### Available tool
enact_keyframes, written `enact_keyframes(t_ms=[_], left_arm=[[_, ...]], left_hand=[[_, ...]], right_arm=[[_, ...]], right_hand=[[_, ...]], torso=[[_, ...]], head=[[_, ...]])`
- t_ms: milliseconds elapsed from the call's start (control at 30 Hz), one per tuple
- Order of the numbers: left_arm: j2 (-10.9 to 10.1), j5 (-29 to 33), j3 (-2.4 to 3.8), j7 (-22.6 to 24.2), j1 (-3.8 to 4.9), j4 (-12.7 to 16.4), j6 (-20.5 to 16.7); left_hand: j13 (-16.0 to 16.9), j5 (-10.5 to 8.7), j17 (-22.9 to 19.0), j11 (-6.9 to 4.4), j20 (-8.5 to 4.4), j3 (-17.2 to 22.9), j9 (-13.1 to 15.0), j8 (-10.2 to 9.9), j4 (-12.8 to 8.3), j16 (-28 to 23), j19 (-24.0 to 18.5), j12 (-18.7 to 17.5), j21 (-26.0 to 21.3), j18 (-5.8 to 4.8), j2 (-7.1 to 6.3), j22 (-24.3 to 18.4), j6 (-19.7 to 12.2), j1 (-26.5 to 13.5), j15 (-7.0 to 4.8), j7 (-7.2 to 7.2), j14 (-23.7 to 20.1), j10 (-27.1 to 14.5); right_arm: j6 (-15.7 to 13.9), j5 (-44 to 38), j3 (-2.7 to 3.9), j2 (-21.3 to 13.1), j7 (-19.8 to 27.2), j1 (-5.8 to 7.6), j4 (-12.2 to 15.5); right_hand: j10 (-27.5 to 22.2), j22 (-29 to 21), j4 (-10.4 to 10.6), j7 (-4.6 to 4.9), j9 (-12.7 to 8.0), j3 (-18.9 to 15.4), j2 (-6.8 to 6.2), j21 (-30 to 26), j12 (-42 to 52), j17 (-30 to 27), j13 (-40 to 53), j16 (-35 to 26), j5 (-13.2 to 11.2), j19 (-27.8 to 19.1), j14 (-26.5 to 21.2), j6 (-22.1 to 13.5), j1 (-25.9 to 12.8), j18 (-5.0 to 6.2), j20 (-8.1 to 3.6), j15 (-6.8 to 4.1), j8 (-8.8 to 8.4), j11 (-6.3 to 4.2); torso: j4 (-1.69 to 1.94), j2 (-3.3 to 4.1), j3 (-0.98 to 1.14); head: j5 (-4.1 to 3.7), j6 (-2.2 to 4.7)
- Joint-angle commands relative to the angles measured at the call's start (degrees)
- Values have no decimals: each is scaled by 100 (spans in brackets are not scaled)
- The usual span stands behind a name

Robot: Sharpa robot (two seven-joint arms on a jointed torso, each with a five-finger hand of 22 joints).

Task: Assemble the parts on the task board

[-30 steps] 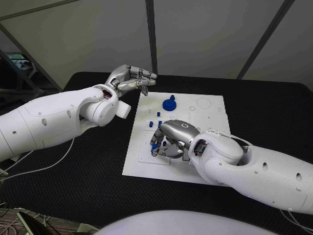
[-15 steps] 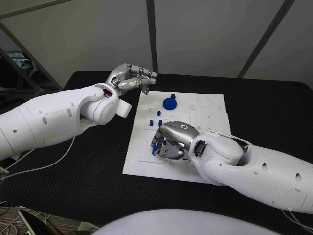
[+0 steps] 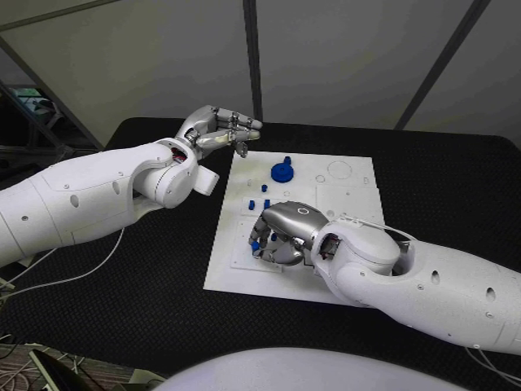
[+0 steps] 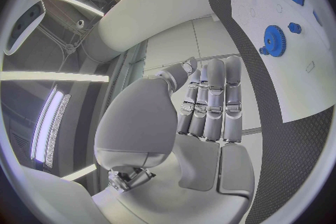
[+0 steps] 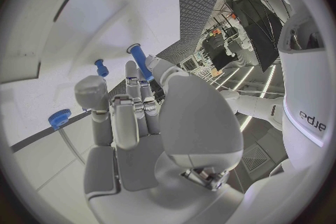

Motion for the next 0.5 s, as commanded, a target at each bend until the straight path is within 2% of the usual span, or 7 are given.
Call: enact_keyframes(t_ms=[33, 233, 500], left_arm=[[7, 9, 4, 9, 9, 6, 55], [7, 9, 4, 6, 9, 4, 56], [6, 9, 4, 3, 9, 2, 59]], left_hand=[[5, -19, -5, -1, 26, -6, -2, -22, -35, -28, 10, 39, -23, -87, 32, 3, -23, 11, 35, -2, -10, -17], [5, -19, -5, -1, 26, -6, -2, -22, -35, -28, 10, 39, -23, -87, 32, 3, -23, 11, 35, -2, -10, -17], [5, -19, -5, -1, 26, -6, -2, -22, -35, -28, 10, 39, -23, -87, 32, 3, -23, 11, 35, -2, -10, -17]], right_arm=[[270, -182, -30, -3, -135, -20, -61], [320, -257, -31, -11, -158, -20, -49], [244, -306, -31, -47, -165, -21, -6]], right_hand=[[34, -7, -1, -8, 5, 37, 27, 7, -34, 383, 6, 34, 34, -3, 373, 34, 35, 9, -30, -26, 31, -4], [34, -10, -4, -8, 5, 37, 27, 5, -36, 383, 6, 34, 35, -5, 373, 33, 39, 10, -30, -26, 30, -4], [34, -10, -4, -8, 5, 37, 27, 5, -36, 383, 6, 34, 35, -5, 373, 33, 39, 10, -30, -26, 30, -4]], torso=[[0, 0, -2], [-1, -2, 1], [-3, -5, 2]], head=[[-3, -6], [1, -8], [7, -4]])
